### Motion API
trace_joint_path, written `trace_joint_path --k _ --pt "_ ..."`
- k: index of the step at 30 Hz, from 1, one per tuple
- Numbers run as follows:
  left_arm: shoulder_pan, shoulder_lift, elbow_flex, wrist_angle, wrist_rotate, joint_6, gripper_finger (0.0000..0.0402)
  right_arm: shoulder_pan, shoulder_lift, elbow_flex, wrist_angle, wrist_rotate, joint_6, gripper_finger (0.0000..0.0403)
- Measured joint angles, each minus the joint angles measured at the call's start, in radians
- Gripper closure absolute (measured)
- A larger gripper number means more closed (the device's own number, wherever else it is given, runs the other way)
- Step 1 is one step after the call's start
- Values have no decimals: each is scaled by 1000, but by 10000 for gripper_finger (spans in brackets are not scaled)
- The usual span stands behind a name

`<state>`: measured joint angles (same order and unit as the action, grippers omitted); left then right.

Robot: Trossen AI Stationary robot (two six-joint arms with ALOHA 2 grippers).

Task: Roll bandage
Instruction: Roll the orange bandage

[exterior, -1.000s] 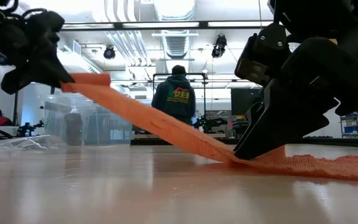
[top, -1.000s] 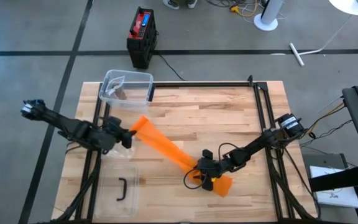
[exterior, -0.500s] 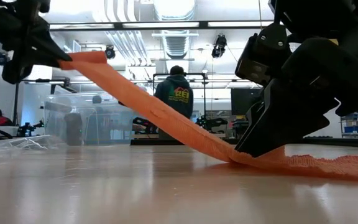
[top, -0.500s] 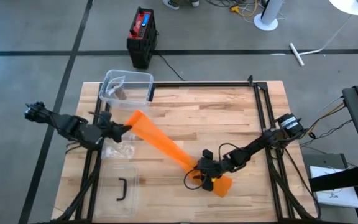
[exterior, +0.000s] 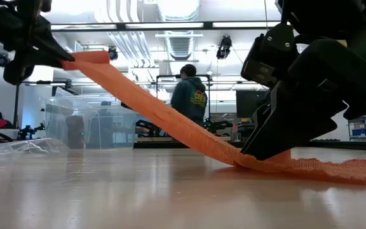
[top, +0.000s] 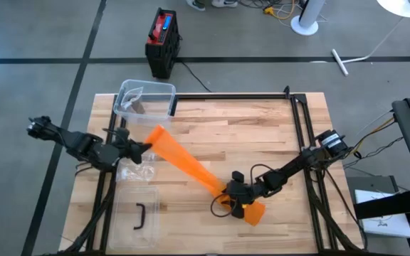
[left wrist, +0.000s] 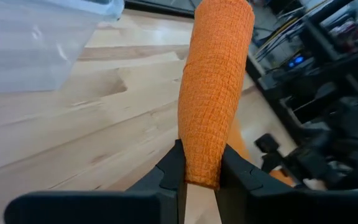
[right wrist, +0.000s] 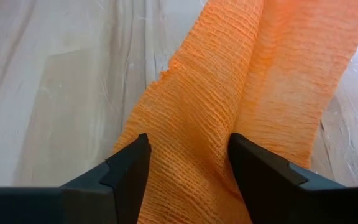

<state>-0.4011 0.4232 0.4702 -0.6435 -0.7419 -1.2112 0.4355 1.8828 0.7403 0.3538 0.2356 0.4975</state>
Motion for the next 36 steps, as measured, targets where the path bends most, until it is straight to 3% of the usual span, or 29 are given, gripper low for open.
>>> trace_joint_path --k 14,24,36 --pt "-1 352 -47 89 27 -132 352 -3 6 75 -53 71 -113 179" --pt "-4 519 -48 445 98 -41 356 -4 7 134 -136 103 -162 187" --pt "-4 680 -38 459 72 -54 358 -2 6 258 -269 105 -242 168"
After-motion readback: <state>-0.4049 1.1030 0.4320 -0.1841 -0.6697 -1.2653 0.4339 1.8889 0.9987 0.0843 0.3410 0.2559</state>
